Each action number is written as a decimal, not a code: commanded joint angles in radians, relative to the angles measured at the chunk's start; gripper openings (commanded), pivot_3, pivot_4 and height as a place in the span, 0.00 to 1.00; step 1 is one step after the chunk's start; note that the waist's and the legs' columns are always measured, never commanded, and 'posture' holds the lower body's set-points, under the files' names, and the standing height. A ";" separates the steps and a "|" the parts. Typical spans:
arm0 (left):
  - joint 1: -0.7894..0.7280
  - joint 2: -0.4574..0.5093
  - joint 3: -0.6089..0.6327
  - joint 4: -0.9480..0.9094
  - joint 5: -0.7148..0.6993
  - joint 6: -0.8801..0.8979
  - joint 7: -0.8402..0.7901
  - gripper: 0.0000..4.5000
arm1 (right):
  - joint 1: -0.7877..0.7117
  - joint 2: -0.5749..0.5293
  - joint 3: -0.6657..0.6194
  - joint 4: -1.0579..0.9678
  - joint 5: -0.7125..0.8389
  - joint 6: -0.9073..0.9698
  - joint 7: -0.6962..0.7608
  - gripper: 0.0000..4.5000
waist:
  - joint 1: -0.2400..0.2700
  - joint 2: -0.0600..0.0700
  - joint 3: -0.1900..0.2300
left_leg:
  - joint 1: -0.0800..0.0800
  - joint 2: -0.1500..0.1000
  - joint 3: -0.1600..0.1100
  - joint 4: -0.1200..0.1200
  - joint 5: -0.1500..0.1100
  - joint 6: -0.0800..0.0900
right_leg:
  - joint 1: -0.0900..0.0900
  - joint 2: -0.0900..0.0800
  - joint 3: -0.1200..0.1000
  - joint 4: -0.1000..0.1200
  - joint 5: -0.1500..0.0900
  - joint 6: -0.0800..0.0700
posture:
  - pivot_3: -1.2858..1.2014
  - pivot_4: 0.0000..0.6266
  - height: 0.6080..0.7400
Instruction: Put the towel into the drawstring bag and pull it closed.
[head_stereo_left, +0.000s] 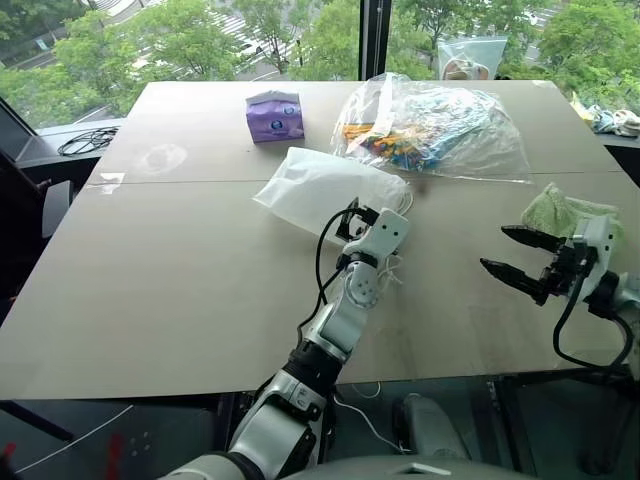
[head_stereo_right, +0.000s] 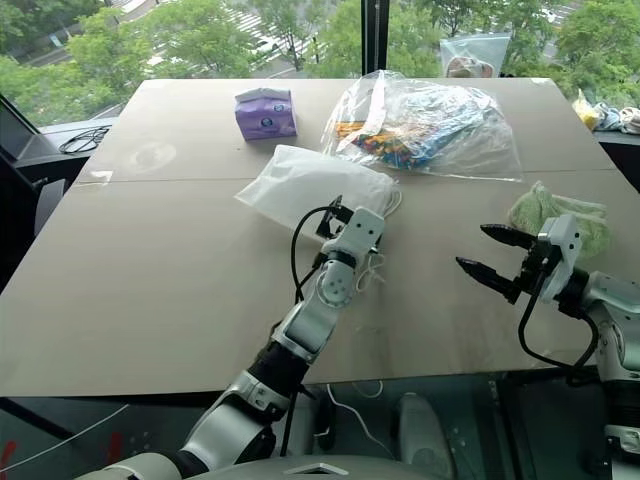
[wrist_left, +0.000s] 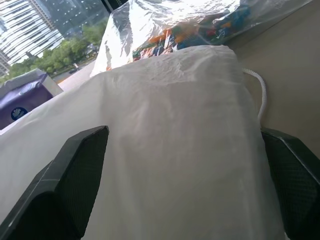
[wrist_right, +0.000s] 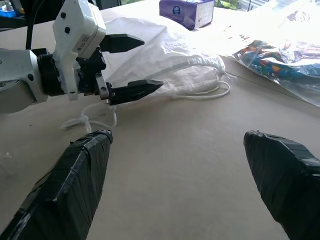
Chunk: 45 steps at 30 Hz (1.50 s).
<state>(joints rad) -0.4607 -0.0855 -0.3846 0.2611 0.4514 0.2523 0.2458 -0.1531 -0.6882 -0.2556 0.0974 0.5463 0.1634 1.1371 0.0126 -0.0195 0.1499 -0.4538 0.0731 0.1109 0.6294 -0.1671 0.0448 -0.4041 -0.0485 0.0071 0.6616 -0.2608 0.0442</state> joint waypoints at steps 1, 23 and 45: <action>0.025 0.007 -0.008 -0.082 0.052 -0.016 0.036 0.72 | -0.014 -0.010 -0.026 0.018 -0.004 -0.042 0.018 1.00 | 0.000 0.000 0.000 | 0.000 0.000 0.000 0.000 0.000 0.000 | 0.000 0.000 0.000 0.000 0.000 0.000 | 0.52 0.24 1.00; 0.146 0.173 0.205 -0.432 -0.042 0.063 -0.169 0.01 | -0.180 -0.039 0.037 0.220 -0.467 -0.227 -0.504 1.00 | 0.002 0.001 0.000 | -0.001 0.000 0.003 0.000 0.000 0.000 | -0.001 -0.001 0.001 0.001 0.000 0.000 | 0.52 0.24 1.00; 0.230 0.214 0.315 -0.654 -0.214 0.253 -0.393 0.01 | -0.592 -0.074 0.084 1.014 -0.588 -0.030 -0.731 1.00 | -0.026 0.001 0.000 | 0.003 0.000 0.006 0.002 -0.001 0.002 | 0.001 0.000 0.006 0.001 0.002 0.004 | 0.52 0.24 1.00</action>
<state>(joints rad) -0.2248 0.1128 -0.0989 -0.3414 0.2675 0.5156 -0.1266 -0.7250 -0.7619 -0.1510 1.0433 -0.0649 0.0854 0.3834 -0.0135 -0.0190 0.1498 -0.4503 0.0734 0.1166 0.6324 -0.1685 0.0471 -0.4018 -0.0487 0.0122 0.6623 -0.2585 0.0481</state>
